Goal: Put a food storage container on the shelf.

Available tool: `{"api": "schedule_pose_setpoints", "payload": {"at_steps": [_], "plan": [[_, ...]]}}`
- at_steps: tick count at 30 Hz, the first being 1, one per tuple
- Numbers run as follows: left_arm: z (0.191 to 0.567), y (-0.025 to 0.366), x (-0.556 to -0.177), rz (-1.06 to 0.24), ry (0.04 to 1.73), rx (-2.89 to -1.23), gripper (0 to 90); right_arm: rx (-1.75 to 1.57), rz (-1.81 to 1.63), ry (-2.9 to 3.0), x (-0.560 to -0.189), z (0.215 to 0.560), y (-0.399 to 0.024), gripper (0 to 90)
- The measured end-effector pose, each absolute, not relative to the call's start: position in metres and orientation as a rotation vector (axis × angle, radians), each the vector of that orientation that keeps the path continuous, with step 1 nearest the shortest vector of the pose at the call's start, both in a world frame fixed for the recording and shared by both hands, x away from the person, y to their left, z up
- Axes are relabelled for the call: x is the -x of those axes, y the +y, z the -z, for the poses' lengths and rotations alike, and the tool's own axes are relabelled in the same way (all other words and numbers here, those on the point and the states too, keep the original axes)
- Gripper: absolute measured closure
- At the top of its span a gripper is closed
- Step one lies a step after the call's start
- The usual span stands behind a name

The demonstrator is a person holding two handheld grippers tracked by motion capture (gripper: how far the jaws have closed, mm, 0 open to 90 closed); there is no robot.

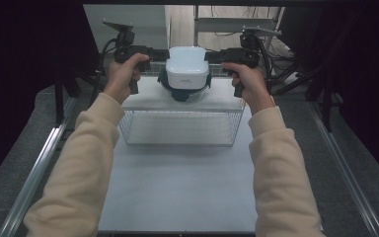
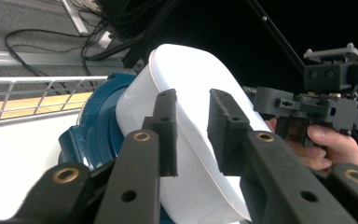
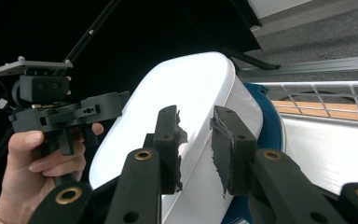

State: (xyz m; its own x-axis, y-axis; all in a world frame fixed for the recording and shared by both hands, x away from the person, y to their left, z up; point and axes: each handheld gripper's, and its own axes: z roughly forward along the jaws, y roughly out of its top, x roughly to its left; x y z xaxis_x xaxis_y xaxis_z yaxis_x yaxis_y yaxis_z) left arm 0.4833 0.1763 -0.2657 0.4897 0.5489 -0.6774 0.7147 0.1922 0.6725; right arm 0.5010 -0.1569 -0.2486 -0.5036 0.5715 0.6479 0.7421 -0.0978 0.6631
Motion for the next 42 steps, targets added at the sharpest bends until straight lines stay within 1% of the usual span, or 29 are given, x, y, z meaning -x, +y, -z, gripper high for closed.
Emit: {"api": "schedule_pose_setpoints", "payload": {"at_steps": [5, 6, 7, 8, 10, 11, 13, 16, 21, 24, 29, 35, 42], "plan": [[0.268, 0.174, -0.484, 0.162, 1.17, -1.475, 67.3, 1.479, 1.671, -1.988, -0.5, 0.25, -0.157, 70.8], [0.268, 0.173, -0.483, 0.156, 1.168, -1.48, 66.5, 1.478, 1.674, -1.984, -0.5, 0.25, -0.157, 69.2], [0.267, 0.172, -0.481, 0.132, 1.18, -1.485, 64.5, 1.469, 1.673, -1.984, -0.499, 0.252, -0.156, 63.4], [0.265, 0.171, -0.478, 0.084, 1.199, -1.491, 58.7, 1.471, 1.68, -1.978, -0.498, 0.252, -0.156, 56.3], [0.261, 0.173, -0.472, 0.027, 1.194, -1.489, 46.6, 1.468, 1.759, -1.964, -0.493, 0.251, -0.159, 48.1], [0.257, 0.175, -0.467, 0.0, 1.184, -1.481, 42.9, 1.462, 1.789, -1.973, -0.49, 0.249, -0.161, 44.8], [0.252, 0.177, -0.457, -0.047, 1.156, -1.495, 35.5, 1.444, 1.831, -2.015, -0.482, 0.243, -0.166, 41.8], [0.248, 0.182, -0.439, -0.11, 1.101, -1.536, 30.6, 1.377, 1.887, -2.135, -0.465, 0.231, -0.171, 39.6], [0.249, 0.191, -0.415, -0.161, 1.051, -1.581, 28.1, 1.312, 1.896, -2.256, -0.442, 0.227, -0.175, 36.3], [0.253, 0.196, -0.407, -0.152, 1.036, -1.595, 27.6, 1.297, 1.875, -2.31, -0.433, 0.234, -0.177, 34.7], [0.259, 0.204, -0.389, -0.216, 1.015, -1.643, 26.0, 1.264, 1.883, -2.399, -0.419, 0.244, -0.183, 33.3], [0.273, 0.212, -0.36, -0.21, 0.987, -1.648, 25.4, 1.212, 1.881, -2.506, -0.397, 0.255, -0.186, 31.1], [0.297, 0.207, -0.324, -0.224, 0.942, -1.697, 24.7, 1.16, 1.895, -2.584, -0.363, 0.272, -0.194, 30.5]]}}
